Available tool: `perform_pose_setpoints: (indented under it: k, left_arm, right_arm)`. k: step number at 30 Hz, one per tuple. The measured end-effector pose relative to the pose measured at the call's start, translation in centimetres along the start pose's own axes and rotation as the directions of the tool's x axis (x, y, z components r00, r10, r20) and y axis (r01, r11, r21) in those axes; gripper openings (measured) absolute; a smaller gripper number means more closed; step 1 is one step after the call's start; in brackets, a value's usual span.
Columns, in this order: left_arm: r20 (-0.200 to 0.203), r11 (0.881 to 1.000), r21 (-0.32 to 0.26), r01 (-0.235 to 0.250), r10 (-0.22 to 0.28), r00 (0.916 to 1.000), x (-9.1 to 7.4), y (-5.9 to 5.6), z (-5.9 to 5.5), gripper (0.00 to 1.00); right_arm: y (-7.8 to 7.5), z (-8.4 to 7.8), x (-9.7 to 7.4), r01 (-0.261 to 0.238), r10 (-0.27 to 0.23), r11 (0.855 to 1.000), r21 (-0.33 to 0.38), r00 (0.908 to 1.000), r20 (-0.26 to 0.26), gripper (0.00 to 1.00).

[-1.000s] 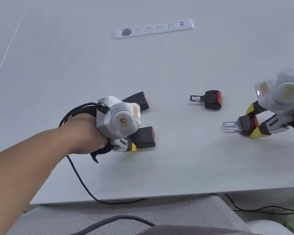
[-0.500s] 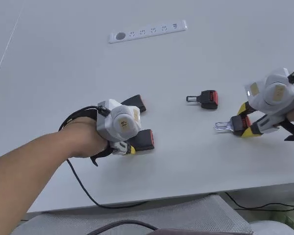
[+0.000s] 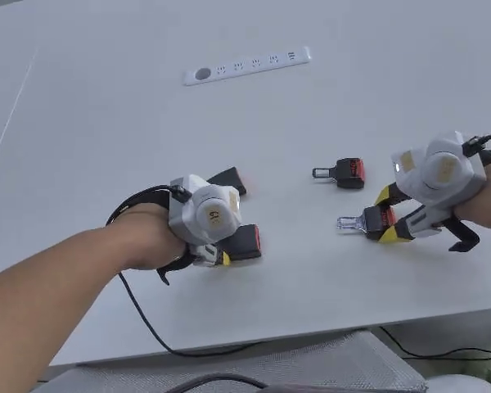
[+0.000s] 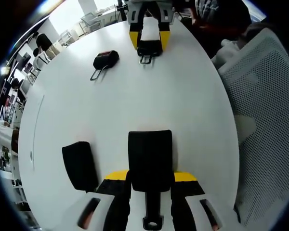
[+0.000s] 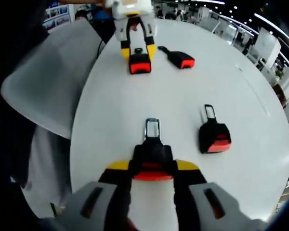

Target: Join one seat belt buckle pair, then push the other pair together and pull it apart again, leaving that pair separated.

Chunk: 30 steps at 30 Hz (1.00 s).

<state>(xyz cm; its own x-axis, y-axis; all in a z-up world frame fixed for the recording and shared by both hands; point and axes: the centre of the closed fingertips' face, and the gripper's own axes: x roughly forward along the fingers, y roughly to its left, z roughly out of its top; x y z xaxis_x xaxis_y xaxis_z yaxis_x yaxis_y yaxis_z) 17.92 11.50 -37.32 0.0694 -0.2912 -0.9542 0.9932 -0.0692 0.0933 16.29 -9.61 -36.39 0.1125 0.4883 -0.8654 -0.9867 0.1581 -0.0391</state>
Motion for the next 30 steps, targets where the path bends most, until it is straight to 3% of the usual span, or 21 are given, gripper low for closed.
perform_pose_setpoints:
  k: [3,18,23,30]
  left_arm:
    - [0.002,1.000,0.004,0.000,0.000,1.0000,0.0,0.0,0.0,0.33]
    - [0.018,1.000,0.002,-0.012,0.012,0.9998,0.0,0.0,0.0,0.32]
    - [0.008,0.999,0.032,-0.009,0.009,0.9999,0.1,-0.1,0.2,0.32]
    - [0.010,1.000,0.022,-0.003,0.003,0.9999,0.1,-0.1,0.2,0.33]
  right_arm:
    - [0.2,1.1,0.5,0.019,-0.019,1.000,0.006,0.9995,0.024,0.33]
    - [1.0,5.7,3.0,0.000,-0.001,1.000,0.005,0.9935,0.114,0.33]
    - [1.3,7.1,3.9,0.011,-0.009,1.000,-0.017,0.9921,0.125,0.33]
    - [1.6,8.6,4.8,-0.005,0.009,1.000,-0.030,0.9913,0.131,0.33]
